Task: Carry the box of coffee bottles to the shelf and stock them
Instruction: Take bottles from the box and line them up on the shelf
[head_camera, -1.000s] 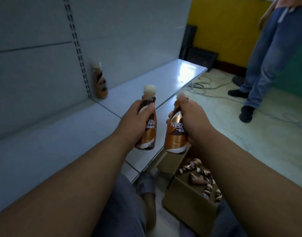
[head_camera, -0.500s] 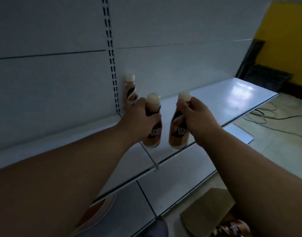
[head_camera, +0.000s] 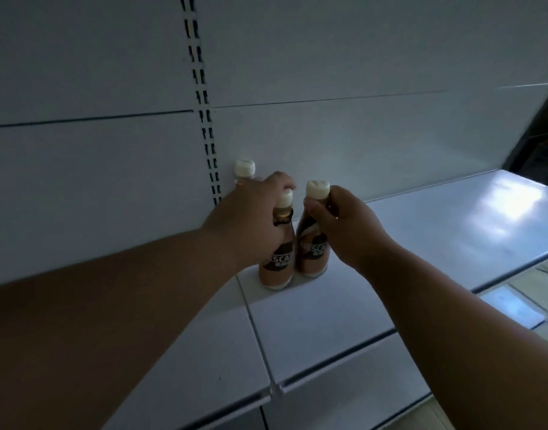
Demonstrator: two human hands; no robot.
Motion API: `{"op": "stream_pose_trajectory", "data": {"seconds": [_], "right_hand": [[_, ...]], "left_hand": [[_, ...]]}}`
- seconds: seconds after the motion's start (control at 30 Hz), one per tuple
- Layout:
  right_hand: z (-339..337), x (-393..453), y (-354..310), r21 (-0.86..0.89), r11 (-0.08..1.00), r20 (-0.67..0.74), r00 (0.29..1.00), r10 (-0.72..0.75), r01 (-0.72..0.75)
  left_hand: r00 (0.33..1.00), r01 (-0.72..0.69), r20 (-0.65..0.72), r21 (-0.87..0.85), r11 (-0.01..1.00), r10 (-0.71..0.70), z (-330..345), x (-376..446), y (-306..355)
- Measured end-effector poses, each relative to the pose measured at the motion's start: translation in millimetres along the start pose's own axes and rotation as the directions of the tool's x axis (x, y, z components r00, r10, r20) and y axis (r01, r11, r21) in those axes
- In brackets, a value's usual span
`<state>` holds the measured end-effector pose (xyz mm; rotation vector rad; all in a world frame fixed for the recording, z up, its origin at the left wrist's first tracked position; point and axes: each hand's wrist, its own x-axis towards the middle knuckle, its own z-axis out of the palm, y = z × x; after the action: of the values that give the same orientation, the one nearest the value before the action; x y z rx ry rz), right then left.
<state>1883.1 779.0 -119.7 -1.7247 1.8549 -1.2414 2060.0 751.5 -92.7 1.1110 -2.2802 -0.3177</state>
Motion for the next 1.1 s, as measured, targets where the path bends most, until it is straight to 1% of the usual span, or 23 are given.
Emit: {"op": "stream_pose_trajectory", "data": {"seconds": [0.07, 0.17, 0.23, 0.33, 0.47, 0.57, 0.63, 0.8, 0.9, 1.03, 1.1], "right_hand": [[-5, 9, -2, -0.066, 0.997, 0.075, 0.996, -0.042, 0.047], [-5, 25, -8, -0.134, 0.987, 0.169, 0.984, -0.062, 0.085], [2, 36, -12, -0.159, 0.982, 0.147, 0.986, -0.081, 0.105], [16, 53, -12, -0.164, 0.978, 0.099, 0.988, -0.117, 0.132], [28, 74, -9, -0.129, 0.986, 0.065, 0.993, -0.103, 0.11], [36, 85, -9, -0.146, 0.981, 0.074, 0.99, -0.119, 0.129], [39, 88, -11, -0.156, 0.979, 0.055, 0.991, -0.121, 0.128], [46, 88, -11, -0.107, 0.99, -0.041, 0.995, -0.094, 0.089], [50, 85, -12, -0.074, 0.995, -0.055, 0.996, -0.063, 0.059], [51, 81, -16, -0.149, 0.989, -0.032, 0.999, -0.011, 0.006], [47, 72, -20, -0.168, 0.985, -0.056, 0.998, 0.023, -0.032]], "left_hand": [[1.0, 0.004, 0.008, 0.059, 0.998, -0.005, -7, -1, -6], [0.999, 0.036, -0.03, 0.134, 0.99, -0.032, -12, -1, -13], [0.997, 0.044, -0.069, 0.172, 0.984, -0.033, -12, 2, -17], [0.991, 0.093, -0.116, 0.211, 0.973, -0.069, -10, 8, -24], [0.99, 0.087, -0.126, 0.198, 0.976, -0.063, -8, 12, -27], [0.988, 0.095, -0.139, 0.196, 0.976, -0.069, -8, 14, -29], [0.987, 0.086, -0.153, 0.188, 0.978, -0.057, -7, 16, -30], [0.985, 0.074, -0.164, 0.152, 0.986, -0.049, -4, 19, -28], [0.986, 0.069, -0.159, 0.126, 0.99, -0.049, -2, 19, -27], [0.988, 0.09, -0.134, 0.134, 0.987, -0.072, -2, 17, -25], [0.99, 0.101, -0.109, 0.137, 0.985, -0.086, -4, 15, -23]]}}
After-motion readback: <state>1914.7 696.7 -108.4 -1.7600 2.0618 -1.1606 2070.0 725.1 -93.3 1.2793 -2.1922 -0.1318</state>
